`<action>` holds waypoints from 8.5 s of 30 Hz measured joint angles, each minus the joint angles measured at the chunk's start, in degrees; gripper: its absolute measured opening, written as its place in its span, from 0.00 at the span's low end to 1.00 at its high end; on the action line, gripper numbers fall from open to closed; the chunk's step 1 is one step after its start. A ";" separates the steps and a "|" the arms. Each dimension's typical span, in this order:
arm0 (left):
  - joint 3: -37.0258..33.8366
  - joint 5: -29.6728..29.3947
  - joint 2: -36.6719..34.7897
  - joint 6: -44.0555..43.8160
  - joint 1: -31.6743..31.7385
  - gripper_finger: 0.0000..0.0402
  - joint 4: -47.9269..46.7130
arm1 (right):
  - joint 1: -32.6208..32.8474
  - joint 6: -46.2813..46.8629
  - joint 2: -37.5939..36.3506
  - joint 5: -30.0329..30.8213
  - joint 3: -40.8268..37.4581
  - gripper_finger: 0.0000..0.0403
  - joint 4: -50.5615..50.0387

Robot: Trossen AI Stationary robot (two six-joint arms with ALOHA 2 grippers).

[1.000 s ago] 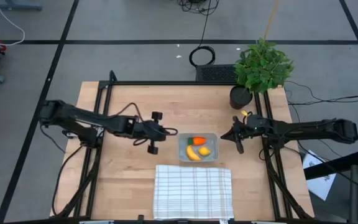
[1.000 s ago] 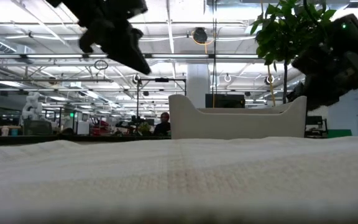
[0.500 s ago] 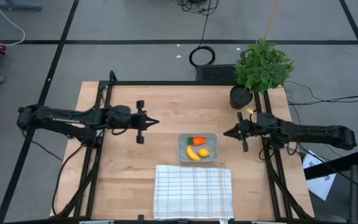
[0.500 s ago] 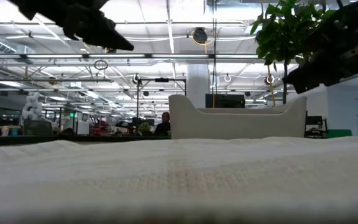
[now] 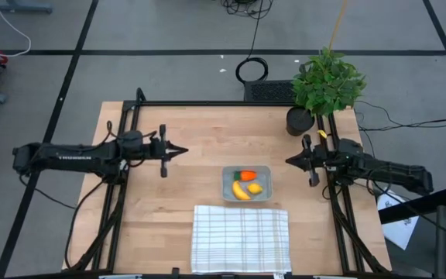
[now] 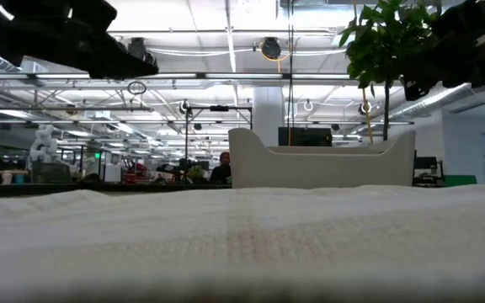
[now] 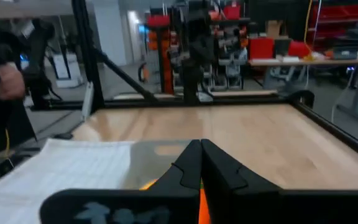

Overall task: Pick and placing Produce into tupperware
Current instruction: Return to Home Position

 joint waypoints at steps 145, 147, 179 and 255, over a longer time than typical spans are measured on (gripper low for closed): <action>-14.65 -13.05 -34.11 -4.10 -14.25 0.00 -15.62 | 11.43 2.31 -7.22 0.75 -5.14 0.00 1.61; -14.65 -13.07 -34.11 -4.11 -14.25 0.00 -15.62 | 11.43 1.52 -7.21 0.73 -5.14 0.00 1.65; -14.65 -16.50 -34.05 -9.20 -14.25 0.01 -17.00 | 12.27 5.20 -7.21 -7.30 -5.14 0.00 2.02; -14.65 -14.47 -34.05 -9.42 -14.27 0.05 -12.60 | 12.37 4.16 -7.21 -3.66 -5.17 0.00 5.04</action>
